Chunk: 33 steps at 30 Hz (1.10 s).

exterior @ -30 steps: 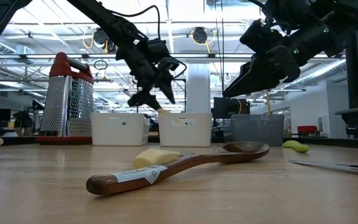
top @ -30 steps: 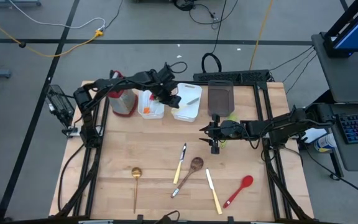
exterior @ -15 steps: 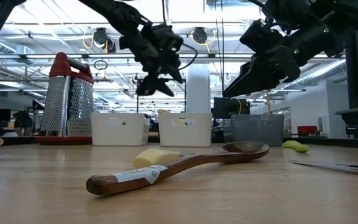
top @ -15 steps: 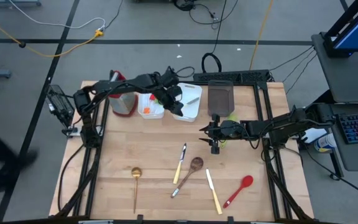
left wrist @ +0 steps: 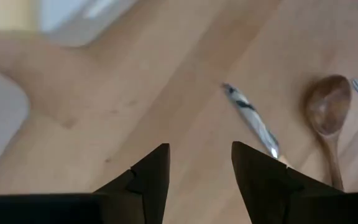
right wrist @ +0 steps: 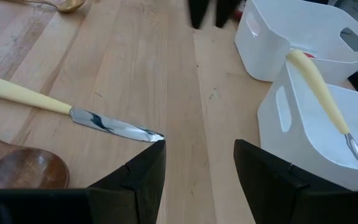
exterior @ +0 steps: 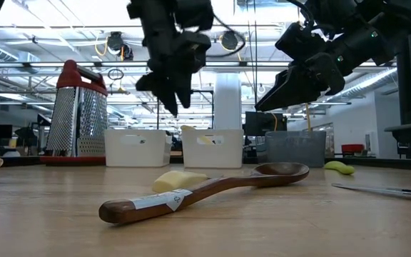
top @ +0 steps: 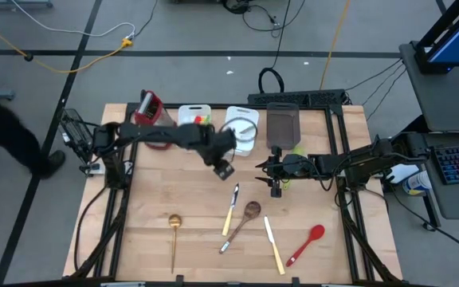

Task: Pick & Place Kitchen Items
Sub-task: Put the top yellow knife into the right white bin

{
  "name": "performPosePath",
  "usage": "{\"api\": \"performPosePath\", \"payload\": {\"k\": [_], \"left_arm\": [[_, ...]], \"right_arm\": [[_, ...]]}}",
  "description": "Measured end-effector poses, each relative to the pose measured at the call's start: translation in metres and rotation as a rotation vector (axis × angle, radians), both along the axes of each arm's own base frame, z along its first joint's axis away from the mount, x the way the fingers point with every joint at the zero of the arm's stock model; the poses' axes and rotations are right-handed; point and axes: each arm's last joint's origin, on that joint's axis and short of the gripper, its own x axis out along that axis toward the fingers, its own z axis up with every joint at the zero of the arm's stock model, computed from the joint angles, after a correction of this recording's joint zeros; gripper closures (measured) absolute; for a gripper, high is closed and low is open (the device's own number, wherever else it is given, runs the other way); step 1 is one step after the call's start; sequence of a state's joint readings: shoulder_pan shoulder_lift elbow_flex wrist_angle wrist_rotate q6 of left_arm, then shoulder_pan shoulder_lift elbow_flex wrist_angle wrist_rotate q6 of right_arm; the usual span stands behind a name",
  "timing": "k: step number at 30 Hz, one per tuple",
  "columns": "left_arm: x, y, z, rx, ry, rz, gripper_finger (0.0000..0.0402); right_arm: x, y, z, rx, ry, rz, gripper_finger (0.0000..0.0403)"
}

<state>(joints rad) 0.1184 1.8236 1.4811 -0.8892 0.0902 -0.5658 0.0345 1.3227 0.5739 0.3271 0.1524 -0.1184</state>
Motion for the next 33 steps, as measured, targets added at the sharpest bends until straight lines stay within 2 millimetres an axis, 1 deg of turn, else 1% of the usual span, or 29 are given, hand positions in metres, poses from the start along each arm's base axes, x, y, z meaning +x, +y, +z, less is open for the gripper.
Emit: {"api": "performPosePath", "payload": {"k": [2, 5, 8, 12, 16, 20, 23, 27, 31, 33], "left_arm": [[0.002, -0.019, 0.000, 0.021, -0.004, -0.003, 0.0227], [0.003, -0.045, 0.000, 0.006, 0.000, 0.020, 0.0227], [0.002, -0.066, 0.000, 0.002, 0.001, 0.037, 0.0227], [0.001, -0.093, -0.003, 0.077, -0.008, 0.102, 0.0227], [-0.002, -0.115, -0.003, 0.081, -0.023, 0.118, 0.0227], [-0.005, -0.129, -0.003, 0.098, -0.042, 0.154, 0.0227], [-0.006, -0.137, -0.003, 0.109, -0.048, 0.140, 0.0227], [-0.006, -0.144, -0.009, 0.104, -0.031, 0.116, 0.0227], [-0.003, -0.148, -0.016, 0.075, -0.021, 0.094, 0.0227], [0.002, -0.151, -0.022, 0.066, -0.030, 0.072, 0.0227]], "right_arm": [[0.000, 0.000, 0.000, -0.001, 0.000, 0.000, 0.0220], [0.000, 0.000, 0.000, -0.002, 0.000, 0.000, 0.0220], [0.000, 0.000, 0.000, -0.002, 0.000, 0.000, 0.0220], [0.000, 0.000, 0.000, -0.002, 0.004, 0.000, 0.0220], [0.000, 0.000, 0.000, -0.002, 0.005, 0.001, 0.0220], [0.000, 0.000, 0.000, -0.001, 0.005, 0.001, 0.0220], [0.000, 0.000, 0.000, -0.002, 0.005, 0.001, 0.0220], [0.000, 0.000, 0.000, -0.002, 0.005, 0.001, 0.0220], [0.000, 0.000, -0.001, -0.002, 0.006, 0.001, 0.0220], [0.000, 0.000, -0.001, -0.002, 0.009, 0.001, 0.0220]]}}
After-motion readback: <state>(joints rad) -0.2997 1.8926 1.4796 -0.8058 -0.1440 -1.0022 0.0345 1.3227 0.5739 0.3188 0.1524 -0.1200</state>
